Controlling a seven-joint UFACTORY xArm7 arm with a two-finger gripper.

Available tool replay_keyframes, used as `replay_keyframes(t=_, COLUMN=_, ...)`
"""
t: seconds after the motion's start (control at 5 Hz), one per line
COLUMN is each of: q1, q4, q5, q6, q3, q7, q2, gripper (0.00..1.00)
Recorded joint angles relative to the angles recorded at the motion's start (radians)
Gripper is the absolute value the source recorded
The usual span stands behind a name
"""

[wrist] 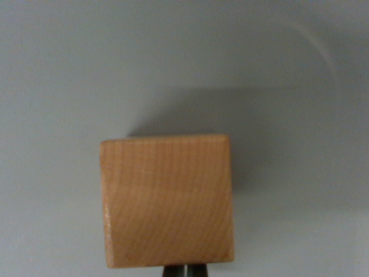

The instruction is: Push wooden cube

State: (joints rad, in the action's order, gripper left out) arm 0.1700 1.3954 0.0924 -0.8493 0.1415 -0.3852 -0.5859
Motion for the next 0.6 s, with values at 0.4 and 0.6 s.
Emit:
replay_keyframes(t=0.4, q1=-0.0003, q4=0.046, q5=0.0011, q6=-0.019, q3=-0.003, q7=0.005, q2=-0.027, gripper=1.00)
replay_keyframes(t=0.6, q1=-0.0003, q4=0.046, q5=0.0011, q6=-0.019, q3=-0.003, q7=0.005, q2=-0.027, gripper=1.00)
